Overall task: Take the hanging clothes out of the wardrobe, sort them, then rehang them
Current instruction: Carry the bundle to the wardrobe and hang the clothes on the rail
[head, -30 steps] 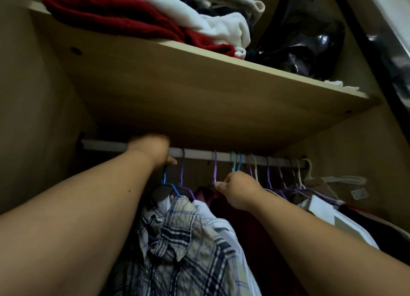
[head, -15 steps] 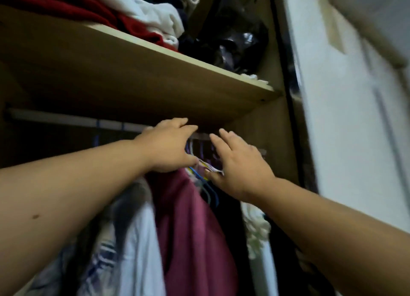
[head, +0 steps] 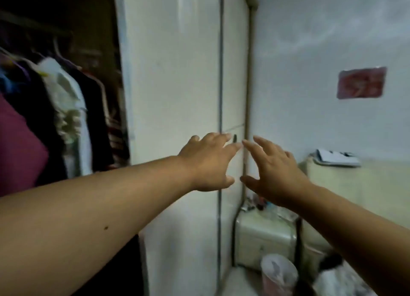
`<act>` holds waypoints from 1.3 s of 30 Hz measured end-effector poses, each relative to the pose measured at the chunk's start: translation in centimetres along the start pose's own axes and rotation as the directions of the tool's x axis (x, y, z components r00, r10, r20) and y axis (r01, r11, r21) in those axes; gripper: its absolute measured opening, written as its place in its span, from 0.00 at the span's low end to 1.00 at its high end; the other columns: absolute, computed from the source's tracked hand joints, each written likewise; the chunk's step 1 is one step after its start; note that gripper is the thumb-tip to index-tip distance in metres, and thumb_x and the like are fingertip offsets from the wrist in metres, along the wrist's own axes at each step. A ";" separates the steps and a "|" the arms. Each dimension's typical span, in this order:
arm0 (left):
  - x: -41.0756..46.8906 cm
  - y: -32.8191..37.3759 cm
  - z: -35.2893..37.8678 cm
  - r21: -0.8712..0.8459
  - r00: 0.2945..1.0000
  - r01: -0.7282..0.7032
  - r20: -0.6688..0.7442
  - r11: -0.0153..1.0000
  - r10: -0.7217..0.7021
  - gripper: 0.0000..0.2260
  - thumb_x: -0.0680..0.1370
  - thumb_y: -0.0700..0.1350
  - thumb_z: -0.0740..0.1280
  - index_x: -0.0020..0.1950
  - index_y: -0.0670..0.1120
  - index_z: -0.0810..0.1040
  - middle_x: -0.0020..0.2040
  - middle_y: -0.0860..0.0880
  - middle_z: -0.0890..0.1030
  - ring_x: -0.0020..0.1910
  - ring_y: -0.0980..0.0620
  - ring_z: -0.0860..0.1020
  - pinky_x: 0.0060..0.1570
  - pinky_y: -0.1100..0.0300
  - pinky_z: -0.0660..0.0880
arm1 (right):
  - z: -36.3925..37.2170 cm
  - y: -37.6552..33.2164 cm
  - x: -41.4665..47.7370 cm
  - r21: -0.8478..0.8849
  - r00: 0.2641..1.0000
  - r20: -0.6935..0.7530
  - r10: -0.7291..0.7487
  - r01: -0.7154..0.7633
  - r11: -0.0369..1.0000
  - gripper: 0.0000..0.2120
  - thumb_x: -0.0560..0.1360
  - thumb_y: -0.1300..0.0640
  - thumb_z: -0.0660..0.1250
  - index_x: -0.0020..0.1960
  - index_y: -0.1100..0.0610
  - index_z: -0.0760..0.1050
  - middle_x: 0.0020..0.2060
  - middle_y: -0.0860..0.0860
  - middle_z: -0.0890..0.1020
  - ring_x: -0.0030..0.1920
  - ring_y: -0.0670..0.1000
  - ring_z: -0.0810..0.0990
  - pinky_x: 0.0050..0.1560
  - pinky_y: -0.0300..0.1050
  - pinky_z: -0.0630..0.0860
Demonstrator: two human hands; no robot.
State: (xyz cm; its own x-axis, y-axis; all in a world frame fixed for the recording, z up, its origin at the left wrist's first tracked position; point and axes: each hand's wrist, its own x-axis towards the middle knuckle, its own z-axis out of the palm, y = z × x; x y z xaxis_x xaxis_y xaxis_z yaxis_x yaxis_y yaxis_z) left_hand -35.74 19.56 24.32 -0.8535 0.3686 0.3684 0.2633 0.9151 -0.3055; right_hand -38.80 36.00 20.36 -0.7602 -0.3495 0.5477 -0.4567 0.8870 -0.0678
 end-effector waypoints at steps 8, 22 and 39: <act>5.1 18.4 12.8 -0.357 0.957 -0.220 0.102 0.908 0.272 0.36 0.73 0.60 0.64 0.77 0.55 0.50 0.78 0.49 0.49 0.76 0.48 0.49 0.72 0.43 0.54 | 2.3 16.6 -14.3 -0.245 0.863 0.242 0.443 -0.388 0.889 0.35 0.74 0.38 0.62 0.75 0.41 0.49 0.77 0.49 0.49 0.76 0.53 0.51 0.72 0.60 0.54; 19.5 34.0 32.0 -0.634 0.748 -0.268 0.337 0.725 0.572 0.36 0.72 0.59 0.65 0.77 0.54 0.54 0.78 0.49 0.51 0.76 0.46 0.53 0.71 0.44 0.58 | 16.0 32.9 -22.7 -0.384 0.420 0.379 0.825 -0.740 0.553 0.33 0.75 0.42 0.62 0.76 0.45 0.52 0.77 0.51 0.52 0.76 0.56 0.48 0.72 0.66 0.47; 44.5 41.8 45.9 -0.680 0.571 -0.437 0.296 0.588 0.766 0.33 0.74 0.59 0.65 0.76 0.54 0.57 0.78 0.49 0.52 0.76 0.47 0.53 0.72 0.47 0.57 | 29.8 53.3 -15.8 -0.270 0.109 0.347 0.931 -0.940 0.211 0.29 0.77 0.44 0.62 0.75 0.45 0.55 0.76 0.50 0.56 0.75 0.55 0.54 0.73 0.65 0.49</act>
State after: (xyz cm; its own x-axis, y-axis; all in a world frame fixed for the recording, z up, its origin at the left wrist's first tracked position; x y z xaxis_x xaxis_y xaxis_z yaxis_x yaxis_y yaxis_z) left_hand -83.33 66.67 -12.31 -0.4185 0.8630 -0.2832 0.8340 0.4886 0.2563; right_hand -64.91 79.77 -16.76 -0.6686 0.6833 -0.2932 0.7429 0.5966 -0.3036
